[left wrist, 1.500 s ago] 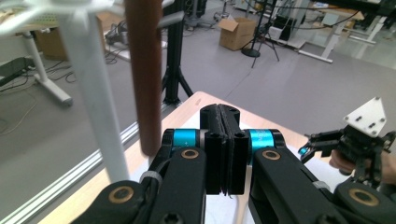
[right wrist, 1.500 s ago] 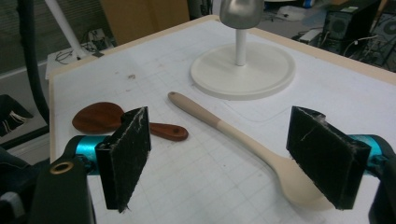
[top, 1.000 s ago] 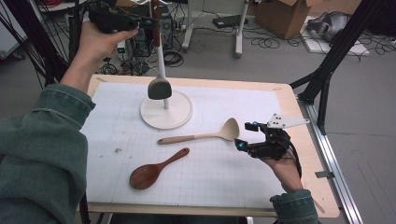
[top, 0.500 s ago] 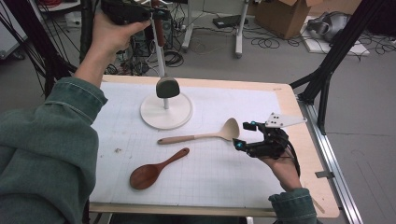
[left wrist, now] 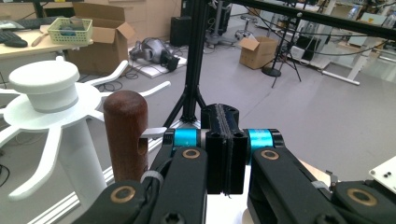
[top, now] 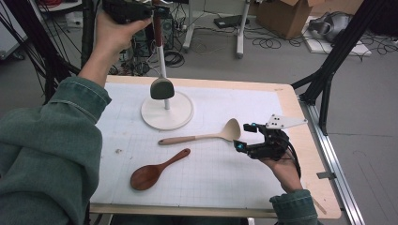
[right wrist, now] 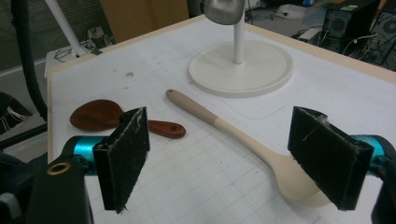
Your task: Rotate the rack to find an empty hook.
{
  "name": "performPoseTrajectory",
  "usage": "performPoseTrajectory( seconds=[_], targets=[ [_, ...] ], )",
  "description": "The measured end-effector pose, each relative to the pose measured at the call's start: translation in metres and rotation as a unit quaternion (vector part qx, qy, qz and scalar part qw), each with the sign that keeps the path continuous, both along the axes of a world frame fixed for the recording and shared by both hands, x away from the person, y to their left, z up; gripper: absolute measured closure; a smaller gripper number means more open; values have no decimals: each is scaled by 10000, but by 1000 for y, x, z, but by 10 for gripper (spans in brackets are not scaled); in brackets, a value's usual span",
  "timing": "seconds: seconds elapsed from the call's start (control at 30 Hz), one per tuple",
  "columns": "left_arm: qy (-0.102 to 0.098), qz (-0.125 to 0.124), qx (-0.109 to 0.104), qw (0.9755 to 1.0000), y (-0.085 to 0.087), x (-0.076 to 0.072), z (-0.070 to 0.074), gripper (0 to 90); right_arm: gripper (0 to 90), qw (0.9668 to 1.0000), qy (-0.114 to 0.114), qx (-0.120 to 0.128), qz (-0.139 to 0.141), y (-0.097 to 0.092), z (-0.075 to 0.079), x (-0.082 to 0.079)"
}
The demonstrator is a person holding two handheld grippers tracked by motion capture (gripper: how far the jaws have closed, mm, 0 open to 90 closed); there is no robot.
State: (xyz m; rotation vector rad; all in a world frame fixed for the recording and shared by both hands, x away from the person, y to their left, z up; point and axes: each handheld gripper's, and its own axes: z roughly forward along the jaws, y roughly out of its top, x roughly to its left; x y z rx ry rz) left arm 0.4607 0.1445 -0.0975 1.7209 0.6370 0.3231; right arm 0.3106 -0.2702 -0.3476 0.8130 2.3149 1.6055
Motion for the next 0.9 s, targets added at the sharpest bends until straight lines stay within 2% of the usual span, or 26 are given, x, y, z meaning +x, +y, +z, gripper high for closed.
performPoseTrajectory(
  seconds=[0.9],
  targets=[
    [-32, 303, -44, 9995, 20, 1, 1, 892, 202, 9999, -19, -38, 105, 7, 4, 3]
  ],
)
